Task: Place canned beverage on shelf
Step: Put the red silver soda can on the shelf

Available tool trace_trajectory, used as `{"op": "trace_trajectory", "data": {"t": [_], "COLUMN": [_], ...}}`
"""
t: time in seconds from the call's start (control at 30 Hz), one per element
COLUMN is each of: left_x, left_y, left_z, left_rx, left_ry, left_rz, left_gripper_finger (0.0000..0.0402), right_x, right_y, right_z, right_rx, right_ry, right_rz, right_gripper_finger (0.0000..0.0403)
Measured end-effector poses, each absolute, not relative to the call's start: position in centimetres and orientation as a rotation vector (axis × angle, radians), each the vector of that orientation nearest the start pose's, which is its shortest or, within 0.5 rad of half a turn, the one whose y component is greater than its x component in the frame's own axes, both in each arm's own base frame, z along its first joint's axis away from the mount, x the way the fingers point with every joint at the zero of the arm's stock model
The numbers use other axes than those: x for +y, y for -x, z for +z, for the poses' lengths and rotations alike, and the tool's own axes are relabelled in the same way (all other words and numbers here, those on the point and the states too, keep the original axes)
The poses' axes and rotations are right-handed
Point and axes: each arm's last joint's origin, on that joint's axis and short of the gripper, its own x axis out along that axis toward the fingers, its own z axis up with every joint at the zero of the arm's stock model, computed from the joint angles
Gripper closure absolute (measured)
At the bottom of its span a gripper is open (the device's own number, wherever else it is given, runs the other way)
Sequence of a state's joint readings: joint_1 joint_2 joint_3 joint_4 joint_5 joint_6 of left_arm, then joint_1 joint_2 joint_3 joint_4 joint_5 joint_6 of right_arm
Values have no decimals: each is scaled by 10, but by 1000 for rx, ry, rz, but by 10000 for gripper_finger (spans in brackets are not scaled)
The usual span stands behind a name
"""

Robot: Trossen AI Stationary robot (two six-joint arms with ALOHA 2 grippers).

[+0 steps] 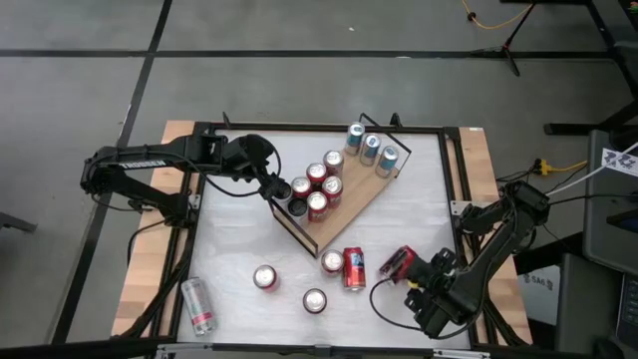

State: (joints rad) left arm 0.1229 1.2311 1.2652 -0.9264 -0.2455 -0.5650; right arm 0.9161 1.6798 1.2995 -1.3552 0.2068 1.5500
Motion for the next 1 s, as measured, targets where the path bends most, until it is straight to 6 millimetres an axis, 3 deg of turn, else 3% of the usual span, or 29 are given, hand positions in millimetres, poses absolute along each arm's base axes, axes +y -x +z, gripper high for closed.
{"op": "trace_trajectory", "data": {"t": [0.37, 0.73, 1.0], "left_x": [36, 36, 36], "left_y": [-232, -232, -232], "left_z": [346, 346, 346], "left_rx": [771, 771, 772], "left_ry": [466, 466, 466], "left_rz": [585, 585, 586], "left_gripper_finger": [48, 48, 48], "right_x": [220, 211, 210], "right_y": [-176, -170, -169], "right_z": [237, 257, 254], "right_rx": [1407, 1385, 1433], "right_ry": [-206, -180, -52], "right_rz": [-556, -452, -330], "right_gripper_finger": [61, 61, 61]}}
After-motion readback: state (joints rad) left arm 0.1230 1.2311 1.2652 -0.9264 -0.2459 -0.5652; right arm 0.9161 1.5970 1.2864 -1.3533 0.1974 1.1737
